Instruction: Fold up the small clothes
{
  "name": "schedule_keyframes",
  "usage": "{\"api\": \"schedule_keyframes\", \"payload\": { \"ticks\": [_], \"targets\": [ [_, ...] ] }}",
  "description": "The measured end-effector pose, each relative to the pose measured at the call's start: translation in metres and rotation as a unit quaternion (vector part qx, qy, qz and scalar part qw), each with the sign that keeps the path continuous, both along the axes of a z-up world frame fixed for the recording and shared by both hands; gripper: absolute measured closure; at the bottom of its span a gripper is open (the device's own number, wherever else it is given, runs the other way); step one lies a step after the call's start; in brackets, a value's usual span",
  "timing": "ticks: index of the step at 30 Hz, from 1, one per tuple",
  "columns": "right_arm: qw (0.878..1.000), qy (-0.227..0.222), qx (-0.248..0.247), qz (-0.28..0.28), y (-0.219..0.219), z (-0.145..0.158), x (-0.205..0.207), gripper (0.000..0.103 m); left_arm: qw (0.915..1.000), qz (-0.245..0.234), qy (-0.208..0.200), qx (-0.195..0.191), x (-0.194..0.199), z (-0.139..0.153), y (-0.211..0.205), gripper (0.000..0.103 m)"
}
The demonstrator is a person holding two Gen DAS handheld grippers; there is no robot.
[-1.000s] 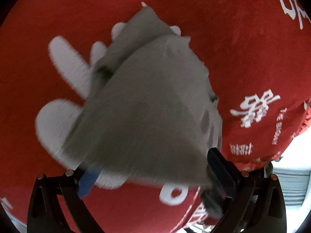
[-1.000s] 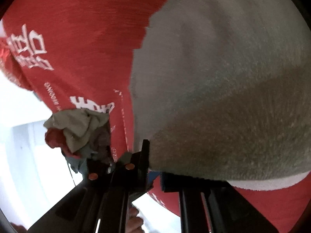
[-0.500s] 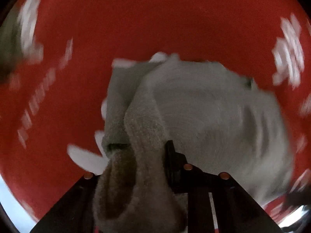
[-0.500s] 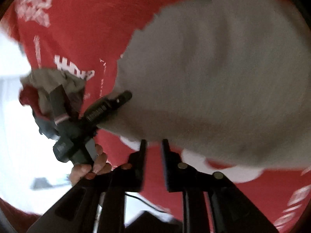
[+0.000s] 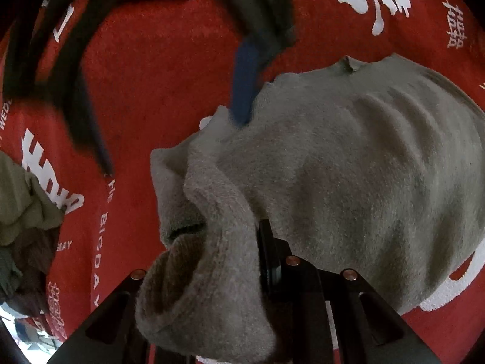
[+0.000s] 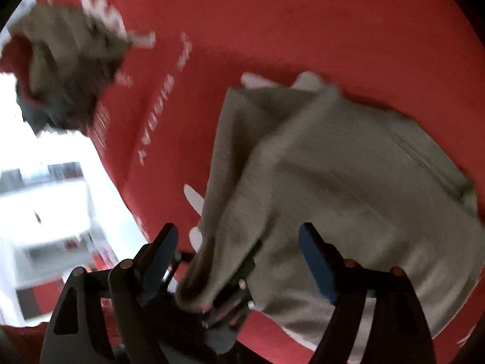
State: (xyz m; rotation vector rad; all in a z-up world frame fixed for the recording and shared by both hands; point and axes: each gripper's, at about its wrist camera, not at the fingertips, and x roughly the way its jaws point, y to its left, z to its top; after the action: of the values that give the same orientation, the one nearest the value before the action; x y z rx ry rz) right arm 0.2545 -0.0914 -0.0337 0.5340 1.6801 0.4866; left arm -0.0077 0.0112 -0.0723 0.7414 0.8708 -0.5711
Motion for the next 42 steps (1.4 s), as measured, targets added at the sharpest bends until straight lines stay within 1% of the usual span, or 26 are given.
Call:
{"api": "schedule_keyframes", "payload": {
  "ticks": [3,6,9,10,11,12,13,15,17,19,22,24,27,29,32,34,36,38,40,42],
  "targets": [
    [0.998,0.024,-0.018,0.063,0.036,-0.018,0.026,0.012,1.0000,0.000,0.003,-0.004,-0.001,-0.001,0.001,0.082],
    [0.993,0.038,-0.039,0.107,0.059,-0.035,0.035,0.012,1.0000,0.000,0.004,-0.007,-0.001,-0.002,0.002,0.082],
    [0.987,0.049,-0.064,0.136,0.070,-0.050,0.033,0.013,1.0000,-0.003,-0.002,-0.004,-0.001,-0.005,0.004,0.082],
    [0.986,0.048,-0.077,0.138,0.070,-0.054,0.032,0.027,1.0000,-0.005,-0.004,0.000,-0.002,-0.006,0.003,0.082],
    [0.985,0.041,-0.095,0.140,0.068,-0.054,0.030,0.046,1.0000,-0.006,-0.005,0.004,-0.003,-0.006,0.003,0.082],
    [0.985,0.033,-0.105,0.136,0.064,-0.052,0.030,0.079,0.9999,-0.007,-0.006,0.003,-0.004,-0.006,0.004,0.082],
    [0.991,0.020,-0.081,0.109,0.051,-0.046,0.028,0.087,0.9999,-0.009,-0.008,0.001,-0.005,-0.004,0.004,0.082],
    [0.996,0.007,-0.059,0.072,0.031,-0.036,0.022,0.088,0.9996,-0.019,-0.018,-0.006,-0.009,0.005,0.002,0.082],
    [0.999,-0.018,-0.025,0.027,0.008,-0.021,0.008,0.088,0.9993,-0.026,-0.018,-0.018,-0.013,0.017,-0.002,0.082],
    [0.999,-0.048,0.004,-0.007,-0.016,-0.003,-0.011,0.088,0.9985,-0.030,-0.005,-0.045,-0.016,0.035,-0.005,0.082],
    [0.995,-0.083,0.038,-0.050,-0.042,0.020,-0.037,0.088,0.9967,-0.038,0.007,-0.072,-0.024,0.065,-0.016,0.082],
    [0.989,-0.113,0.058,-0.077,-0.066,0.036,-0.055,0.088,0.9951,-0.045,0.009,-0.088,-0.031,0.084,-0.028,0.082],
    [0.976,-0.160,0.080,-0.124,-0.107,0.062,-0.085,0.088,0.9916,-0.065,0.006,-0.112,-0.047,0.111,-0.056,0.082],
    [0.966,-0.189,0.089,-0.156,-0.144,0.079,-0.110,0.088,0.9889,-0.086,0.002,-0.121,-0.061,0.124,-0.078,0.082],
    [0.950,-0.217,0.096,-0.203,-0.196,0.089,-0.156,0.088,0.9831,-0.128,-0.001,-0.131,-0.090,0.133,-0.116,0.082],
    [0.940,-0.223,0.094,-0.239,-0.230,0.084,-0.190,0.088,0.9792,-0.158,0.002,-0.127,-0.112,0.127,-0.141,0.082],
    [0.934,-0.212,0.082,-0.275,-0.260,0.063,-0.224,0.088,0.9755,-0.188,0.020,-0.113,-0.135,0.111,-0.166,0.082],
    [0.932,-0.187,0.065,-0.303,-0.279,0.034,-0.248,0.088,0.9723,-0.212,0.039,-0.091,-0.156,0.086,-0.186,0.082],
    [0.931,-0.146,0.049,-0.331,-0.291,-0.009,-0.271,0.088,0.9690,-0.231,0.058,-0.063,-0.177,0.055,-0.202,0.082],
    [0.928,-0.109,0.044,-0.353,-0.296,-0.048,-0.289,0.088,0.9668,-0.244,0.070,-0.031,-0.194,0.024,-0.212,0.082]
  ]
}}
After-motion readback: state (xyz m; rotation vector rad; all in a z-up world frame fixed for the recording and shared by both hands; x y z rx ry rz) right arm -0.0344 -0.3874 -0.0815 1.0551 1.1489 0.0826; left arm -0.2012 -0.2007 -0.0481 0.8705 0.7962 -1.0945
